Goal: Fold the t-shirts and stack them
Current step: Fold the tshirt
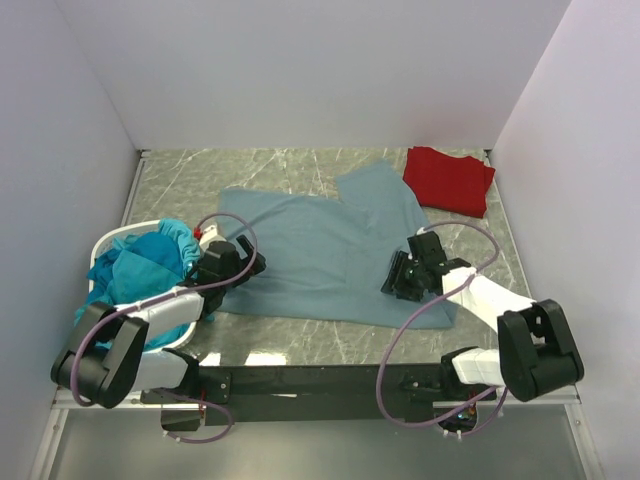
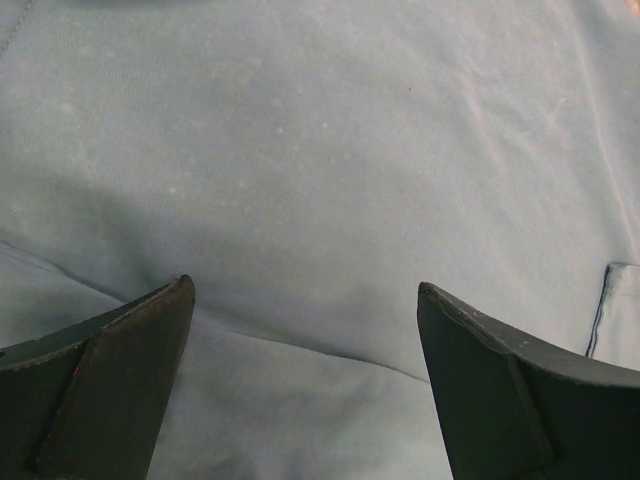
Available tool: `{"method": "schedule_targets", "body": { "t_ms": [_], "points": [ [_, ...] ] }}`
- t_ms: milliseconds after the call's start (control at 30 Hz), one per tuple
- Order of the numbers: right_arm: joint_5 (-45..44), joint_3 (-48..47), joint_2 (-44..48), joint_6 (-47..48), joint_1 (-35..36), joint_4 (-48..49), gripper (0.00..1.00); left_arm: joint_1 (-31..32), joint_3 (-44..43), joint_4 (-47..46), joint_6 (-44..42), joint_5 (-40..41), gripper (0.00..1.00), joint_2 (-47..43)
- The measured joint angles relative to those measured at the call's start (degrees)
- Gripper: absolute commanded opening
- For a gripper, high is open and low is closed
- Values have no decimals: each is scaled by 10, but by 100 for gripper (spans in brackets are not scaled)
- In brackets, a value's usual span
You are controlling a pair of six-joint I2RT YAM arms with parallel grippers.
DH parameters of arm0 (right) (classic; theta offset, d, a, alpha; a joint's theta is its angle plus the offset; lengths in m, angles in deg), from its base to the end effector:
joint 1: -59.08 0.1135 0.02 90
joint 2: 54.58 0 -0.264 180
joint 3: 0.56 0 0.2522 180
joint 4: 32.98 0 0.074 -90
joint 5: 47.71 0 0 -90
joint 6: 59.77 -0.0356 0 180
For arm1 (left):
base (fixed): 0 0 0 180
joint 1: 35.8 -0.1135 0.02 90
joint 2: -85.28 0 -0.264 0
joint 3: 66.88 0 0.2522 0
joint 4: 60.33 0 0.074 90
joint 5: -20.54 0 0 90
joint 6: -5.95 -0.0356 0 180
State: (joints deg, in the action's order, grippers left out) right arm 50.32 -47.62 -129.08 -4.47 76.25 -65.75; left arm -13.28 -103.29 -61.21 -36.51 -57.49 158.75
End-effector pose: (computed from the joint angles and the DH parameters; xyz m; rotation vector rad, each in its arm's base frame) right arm 0.2159 0.0719 0.1569 0.3607 2.6696 0.4833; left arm 0.2190 -0.0828 0.1504 -0.5964 2.1426 -0.4564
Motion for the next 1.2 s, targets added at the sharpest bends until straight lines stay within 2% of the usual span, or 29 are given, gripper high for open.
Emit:
{"method": "schedule_targets", "body": {
  "t_ms": [300,433,600,733,1000,1200],
  "points": [
    [-14,5,70,-2,4,-85,56,18,4,69,0,18,99,-63],
    [-31,-85,71,12,5,-136,56,18,-22,100,-15,29,100,-96],
    [-31,-223,69,39,5,-120,56,9,-80,106,-47,40,100,-116],
    [-32,-302,41,62,6,-100,56,-28,-120,100,-74,39,98,-98],
    [-59,-495,-144,112,4,-101,56,-87,-244,102,-116,44,91,68],
    [-82,-721,-352,150,-1,-123,56,-112,-344,114,-130,37,89,176]
  ]
}}
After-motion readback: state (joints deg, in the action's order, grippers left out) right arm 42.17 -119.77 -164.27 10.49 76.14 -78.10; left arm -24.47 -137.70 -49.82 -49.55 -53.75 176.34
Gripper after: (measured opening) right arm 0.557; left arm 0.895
